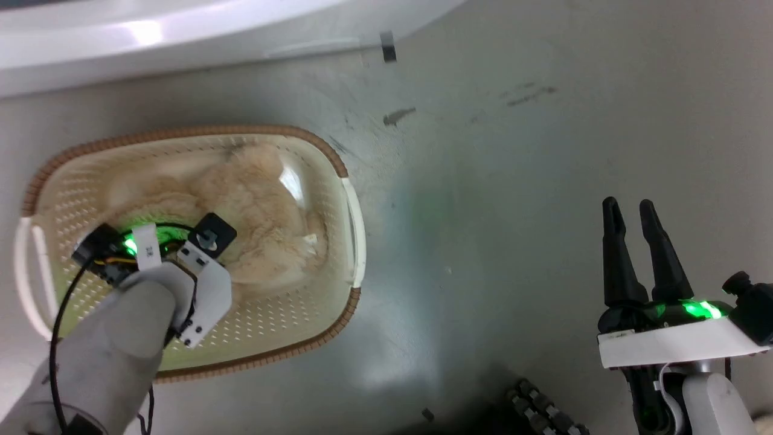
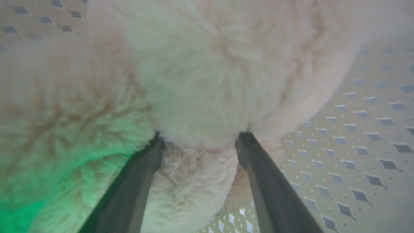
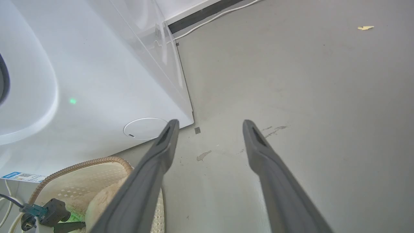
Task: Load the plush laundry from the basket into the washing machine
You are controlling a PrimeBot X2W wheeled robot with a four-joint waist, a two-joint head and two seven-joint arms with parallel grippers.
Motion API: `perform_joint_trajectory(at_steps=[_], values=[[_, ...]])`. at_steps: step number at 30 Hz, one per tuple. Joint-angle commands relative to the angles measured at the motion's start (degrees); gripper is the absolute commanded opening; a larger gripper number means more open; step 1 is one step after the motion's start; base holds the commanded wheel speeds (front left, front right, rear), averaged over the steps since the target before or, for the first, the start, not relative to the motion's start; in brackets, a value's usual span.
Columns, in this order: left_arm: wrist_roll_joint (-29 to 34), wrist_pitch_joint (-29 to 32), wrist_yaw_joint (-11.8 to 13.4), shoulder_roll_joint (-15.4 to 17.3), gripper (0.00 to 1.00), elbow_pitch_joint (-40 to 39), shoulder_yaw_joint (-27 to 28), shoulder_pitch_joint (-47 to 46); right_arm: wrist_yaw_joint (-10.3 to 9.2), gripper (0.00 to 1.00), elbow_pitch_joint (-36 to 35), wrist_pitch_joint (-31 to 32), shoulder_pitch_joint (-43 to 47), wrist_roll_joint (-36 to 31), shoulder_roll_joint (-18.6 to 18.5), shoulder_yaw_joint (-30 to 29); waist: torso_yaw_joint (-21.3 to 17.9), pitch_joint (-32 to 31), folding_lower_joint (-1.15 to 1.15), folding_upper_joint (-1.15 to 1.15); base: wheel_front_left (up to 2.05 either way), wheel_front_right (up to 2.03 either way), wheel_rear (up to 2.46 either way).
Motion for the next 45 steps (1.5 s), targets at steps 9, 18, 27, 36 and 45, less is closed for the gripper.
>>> perform_joint_trajectory(at_steps=[9, 18, 27, 36, 45], values=[[-1.84, -2.45, 0.06, 1.39, 1.0, 4.12, -2.77, -3.43, 0.05, 1.0, 0.34, -0.95, -1.64, 2.31, -0.06, 1.68, -1.66, 4.62, 0.0, 0.0, 0.0, 0.0, 0.0], [-4.72, -3.52, -0.89, 0.19, 0.0, 3.98, -2.64, -0.61, 0.05, 1.0, 2.49, -0.95, -1.95, 1.64, -0.06, 0.94, -0.8, 1.26, 0.0, 0.0, 0.0, 0.0, 0.0], [-7.69, -10.79, -0.63, -1.95, 0.0, 3.2, -1.09, 2.42, 0.05, 1.0, 3.76, -0.95, -0.82, -1.1, -0.06, -1.84, 1.72, -7.78, 0.0, 0.0, 0.0, 0.0, 0.0], [-12.0, -13.33, 2.28, -3.44, 0.0, -4.93, 5.28, 9.05, 0.05, 1.0, 5.38, -0.95, 2.47, -5.05, -0.06, -5.32, 6.44, -20.26, 0.0, 0.0, 0.0, 0.0, 0.0], [-8.79, -13.36, 6.81, -1.56, 0.0, -21.57, 12.73, 20.71, 0.05, 1.0, 6.94, -0.95, 5.91, -7.97, -0.06, -6.99, 11.79, -31.55, 0.0, 0.0, 0.0, 0.0, 0.0]])
